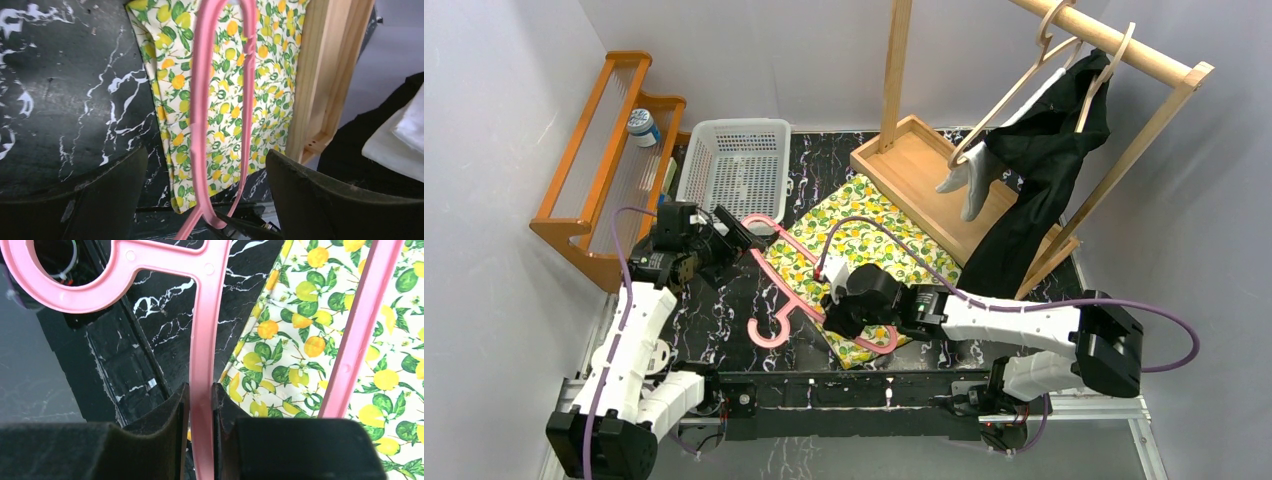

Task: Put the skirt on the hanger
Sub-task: Pick up the hanger at the center of the board.

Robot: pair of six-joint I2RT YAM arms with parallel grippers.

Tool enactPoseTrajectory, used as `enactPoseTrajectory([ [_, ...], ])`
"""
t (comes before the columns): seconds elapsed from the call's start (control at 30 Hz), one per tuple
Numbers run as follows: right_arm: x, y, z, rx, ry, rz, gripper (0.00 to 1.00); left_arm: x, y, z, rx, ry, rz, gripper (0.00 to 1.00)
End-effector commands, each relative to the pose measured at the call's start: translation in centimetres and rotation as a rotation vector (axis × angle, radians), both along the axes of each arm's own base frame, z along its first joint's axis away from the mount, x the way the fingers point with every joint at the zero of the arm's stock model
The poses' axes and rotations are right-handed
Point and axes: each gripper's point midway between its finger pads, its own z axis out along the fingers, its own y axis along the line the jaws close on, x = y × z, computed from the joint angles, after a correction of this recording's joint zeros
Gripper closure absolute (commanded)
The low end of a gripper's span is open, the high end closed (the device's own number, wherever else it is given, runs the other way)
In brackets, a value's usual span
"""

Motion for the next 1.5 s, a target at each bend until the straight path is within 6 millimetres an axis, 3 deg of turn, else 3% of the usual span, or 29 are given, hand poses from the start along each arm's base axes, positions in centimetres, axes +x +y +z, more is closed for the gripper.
enactPoseTrajectory([
  [0.0, 0.8, 1.3, 4.4, 0.194, 0.012, -0.035, 0.91, 0.0, -2.6, 1.3, -0.152, -0.096, -0.094, 0.13],
  [0.2, 1.6, 1.9, 6.5, 0.287, 0.037, -0.051, 0.91, -0.2, -5.7, 1.5, -0.340, -0.134, -0.207, 0.14],
  [0.3, 2.0, 2.1, 7.1, 0.313, 0.055, -0.060, 0.91, 0.1, -5.8, 2.3, -0.345, -0.170, -0.223, 0.15],
  [0.43, 3.0, 1.8, 7.7, 0.343, 0.062, -0.106, 0.91, 1.0, -4.0, 3.4, -0.250, -0.210, -0.120, 0.15],
  [0.57, 4.2, 0.9, 8.1, 0.371, 0.068, -0.181, 0.91, 1.7, -1.1, 4.3, -0.187, -0.225, 0.093, 0.14],
  [0.7, 6.2, -0.2, 8.5, 0.403, 0.089, -0.313, 0.92, 1.4, 2.5, 4.7, -0.106, -0.228, 0.313, 0.15],
  [0.8, 8.1, -0.8, 9.5, 0.416, 0.094, -0.423, 0.93, 0.6, 3.7, 4.2, -0.068, -0.226, 0.369, 0.18],
  [0.93, 9.6, -0.7, 10.9, 0.435, 0.098, -0.498, 0.93, 0.0, 1.4, 3.8, -0.098, -0.271, 0.191, 0.23],
  [1.0, 10.3, -0.3, 11.4, 0.434, 0.109, -0.529, 0.93, 0.1, -1.3, 6.1, -0.118, -0.431, -0.044, 0.27],
  [1.13, 11.1, 1.0, 12.7, 0.445, 0.130, -0.548, 0.93, -1.0, -2.7, 8.8, -0.087, -0.571, -0.231, 0.27],
  [1.27, 11.7, 2.7, 13.8, 0.463, 0.146, -0.536, 0.92, -1.7, -3.0, 8.8, -0.113, -0.613, -0.238, 0.28],
  [1.47, 11.6, 4.2, 13.3, 0.450, 0.180, -0.502, 0.92, -1.3, -3.4, 10.7, -0.174, -0.738, -0.220, 0.22],
])
